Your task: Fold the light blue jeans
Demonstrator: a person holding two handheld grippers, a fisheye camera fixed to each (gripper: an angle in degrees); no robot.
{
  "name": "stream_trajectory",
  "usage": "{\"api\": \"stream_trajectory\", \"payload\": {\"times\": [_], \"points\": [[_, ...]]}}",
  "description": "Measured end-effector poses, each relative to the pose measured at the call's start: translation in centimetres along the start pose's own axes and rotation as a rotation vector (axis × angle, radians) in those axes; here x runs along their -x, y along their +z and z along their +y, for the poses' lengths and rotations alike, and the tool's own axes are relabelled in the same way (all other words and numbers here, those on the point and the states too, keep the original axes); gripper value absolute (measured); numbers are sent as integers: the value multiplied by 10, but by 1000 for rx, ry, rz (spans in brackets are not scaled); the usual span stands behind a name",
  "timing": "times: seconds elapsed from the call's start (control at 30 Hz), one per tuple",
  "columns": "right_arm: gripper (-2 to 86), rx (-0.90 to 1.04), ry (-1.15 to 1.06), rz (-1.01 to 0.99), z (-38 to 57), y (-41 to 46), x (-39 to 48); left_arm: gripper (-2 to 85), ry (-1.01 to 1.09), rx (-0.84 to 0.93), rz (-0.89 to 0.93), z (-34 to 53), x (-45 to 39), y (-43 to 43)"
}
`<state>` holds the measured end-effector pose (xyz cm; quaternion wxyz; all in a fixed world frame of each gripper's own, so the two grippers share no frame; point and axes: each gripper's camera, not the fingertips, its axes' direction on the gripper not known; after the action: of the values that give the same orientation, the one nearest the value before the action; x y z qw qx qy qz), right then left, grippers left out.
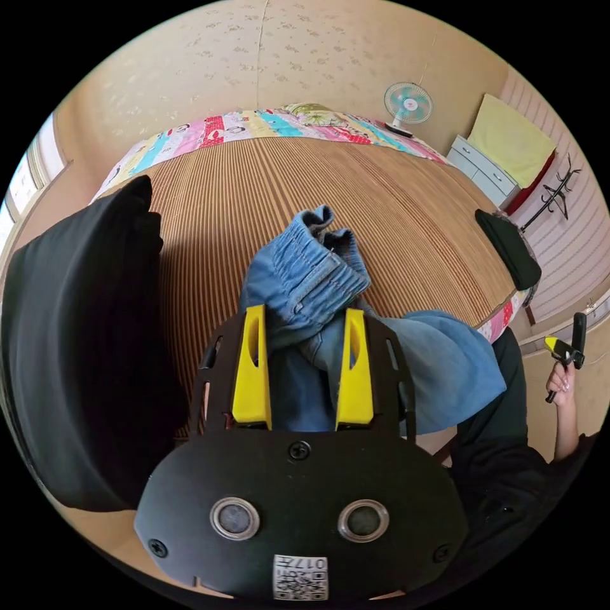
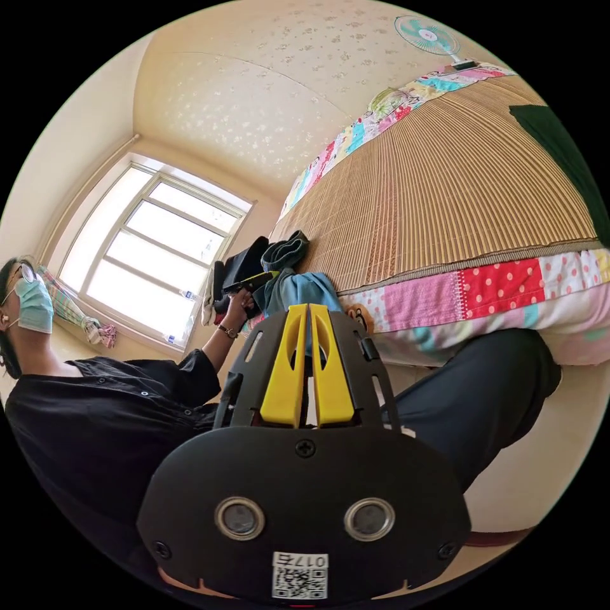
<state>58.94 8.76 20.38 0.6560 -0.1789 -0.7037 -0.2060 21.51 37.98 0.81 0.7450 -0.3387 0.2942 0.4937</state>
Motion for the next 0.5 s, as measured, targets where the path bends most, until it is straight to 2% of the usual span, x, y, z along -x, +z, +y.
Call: {"api": "stream_trajectory", "payload": {"times": [0.1,0.2,0.37,0.43,0.5], "points": [[11,-12,-7,-77,-3,6,2,106,-58,-54,18,-5,5,-13],[13,-31,-42,-94,-1,6,13,69,-62,-192,104,1,12,-55],[28,-10,-74,-73,15,4,24,62,62,-508,342,41,9,-164],[47,23,-121,17,19,10,38,61,83,-671,517,64,7,-218],[74,-7,-185,41,15,13,61,62,138,-768,608,77,2,-252]]}}
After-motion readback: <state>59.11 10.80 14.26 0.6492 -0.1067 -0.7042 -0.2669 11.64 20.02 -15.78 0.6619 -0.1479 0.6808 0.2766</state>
